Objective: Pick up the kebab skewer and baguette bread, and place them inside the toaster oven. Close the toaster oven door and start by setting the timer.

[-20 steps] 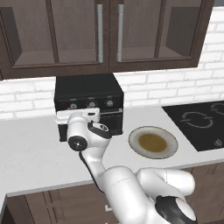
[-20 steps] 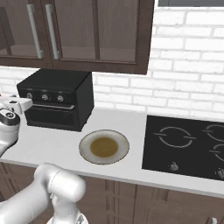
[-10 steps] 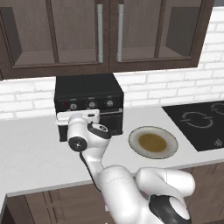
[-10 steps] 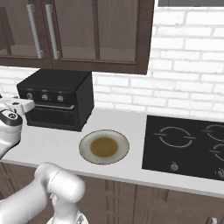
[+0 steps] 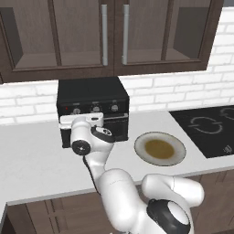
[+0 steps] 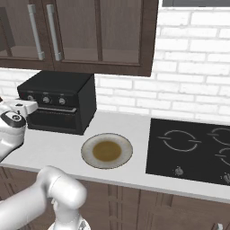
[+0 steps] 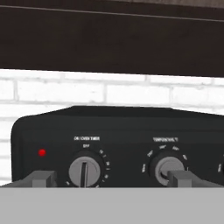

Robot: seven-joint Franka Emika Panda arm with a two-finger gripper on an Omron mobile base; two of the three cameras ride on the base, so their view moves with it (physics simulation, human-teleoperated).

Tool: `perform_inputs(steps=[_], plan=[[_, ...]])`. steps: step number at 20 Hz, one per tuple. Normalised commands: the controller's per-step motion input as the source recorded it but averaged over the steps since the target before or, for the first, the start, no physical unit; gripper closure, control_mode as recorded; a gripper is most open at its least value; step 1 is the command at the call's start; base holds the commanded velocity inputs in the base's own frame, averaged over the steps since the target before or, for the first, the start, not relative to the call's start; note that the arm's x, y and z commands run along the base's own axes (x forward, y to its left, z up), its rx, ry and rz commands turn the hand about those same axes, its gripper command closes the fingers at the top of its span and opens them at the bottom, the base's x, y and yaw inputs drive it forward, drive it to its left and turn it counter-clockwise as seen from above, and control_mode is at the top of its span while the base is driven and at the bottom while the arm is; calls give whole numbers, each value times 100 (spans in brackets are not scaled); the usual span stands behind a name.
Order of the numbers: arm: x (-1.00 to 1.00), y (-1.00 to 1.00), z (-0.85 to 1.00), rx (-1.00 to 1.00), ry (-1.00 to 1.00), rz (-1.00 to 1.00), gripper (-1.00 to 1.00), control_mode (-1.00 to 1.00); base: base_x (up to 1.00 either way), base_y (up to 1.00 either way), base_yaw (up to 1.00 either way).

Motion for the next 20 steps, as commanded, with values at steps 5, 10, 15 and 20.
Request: perform_inputs(steps=[5, 10, 15, 20], plan=[[17, 1, -1, 0, 0, 0, -100, -100, 0, 0, 0], [10, 9, -2, 0, 0, 0, -100, -100, 0, 0, 0], [0, 20, -9, 0, 0, 0, -100, -100, 0, 0, 0], [1, 9, -3, 0, 0, 0, -100, -100, 0, 0, 0]])
